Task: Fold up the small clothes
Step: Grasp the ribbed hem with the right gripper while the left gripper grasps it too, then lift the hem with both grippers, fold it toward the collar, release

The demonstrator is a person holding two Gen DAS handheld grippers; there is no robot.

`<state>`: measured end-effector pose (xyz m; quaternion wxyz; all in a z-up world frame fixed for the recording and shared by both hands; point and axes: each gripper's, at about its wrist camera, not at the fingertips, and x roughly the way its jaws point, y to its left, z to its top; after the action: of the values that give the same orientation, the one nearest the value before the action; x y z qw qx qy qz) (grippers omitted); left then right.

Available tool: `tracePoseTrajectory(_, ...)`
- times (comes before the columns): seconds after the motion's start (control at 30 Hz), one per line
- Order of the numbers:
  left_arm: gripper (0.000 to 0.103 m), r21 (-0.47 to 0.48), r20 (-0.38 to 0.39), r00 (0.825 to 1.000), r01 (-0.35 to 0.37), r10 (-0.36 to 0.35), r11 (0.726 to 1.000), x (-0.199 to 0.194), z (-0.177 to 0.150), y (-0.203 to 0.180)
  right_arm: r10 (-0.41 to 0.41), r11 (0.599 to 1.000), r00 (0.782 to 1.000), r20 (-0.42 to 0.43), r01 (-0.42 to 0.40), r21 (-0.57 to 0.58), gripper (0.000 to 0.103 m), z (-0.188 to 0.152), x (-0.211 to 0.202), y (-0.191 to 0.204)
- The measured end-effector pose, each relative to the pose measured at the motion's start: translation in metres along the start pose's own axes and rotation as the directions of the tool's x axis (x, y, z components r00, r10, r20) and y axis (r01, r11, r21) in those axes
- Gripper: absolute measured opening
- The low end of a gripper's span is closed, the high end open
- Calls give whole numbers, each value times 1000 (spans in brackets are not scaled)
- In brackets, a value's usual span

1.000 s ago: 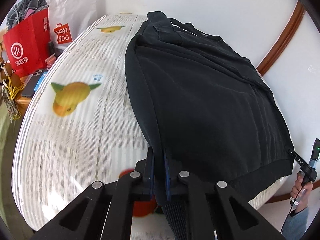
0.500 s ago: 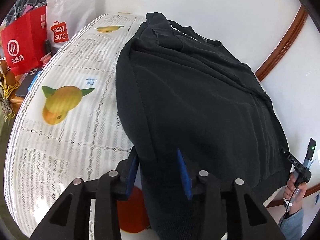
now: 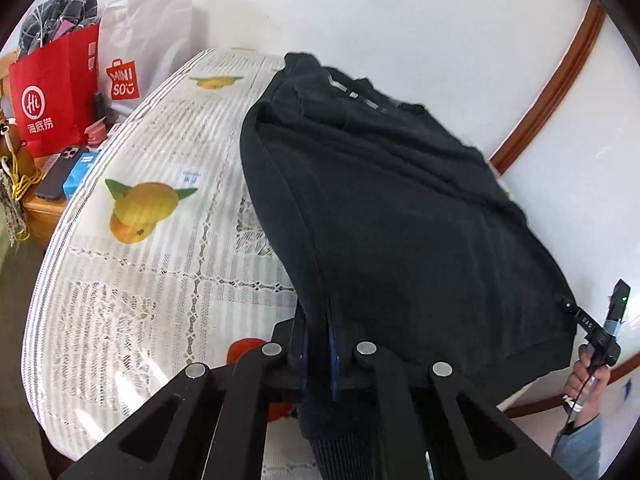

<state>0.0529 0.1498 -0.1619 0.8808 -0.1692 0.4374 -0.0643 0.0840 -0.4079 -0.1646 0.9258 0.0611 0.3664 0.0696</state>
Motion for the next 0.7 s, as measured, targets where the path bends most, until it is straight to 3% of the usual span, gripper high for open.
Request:
tracePoseTrajectory(0.3,7,58,101,994,27,-32,998,-32,36,-18,55,998,993,107,-56,13,7,20,-29,4)
tracePoseTrajectory(0.7,8,56,154,988,14,-22,998,-8,129,-29,70,996,979,189,-78,33,7,122,-2,23)
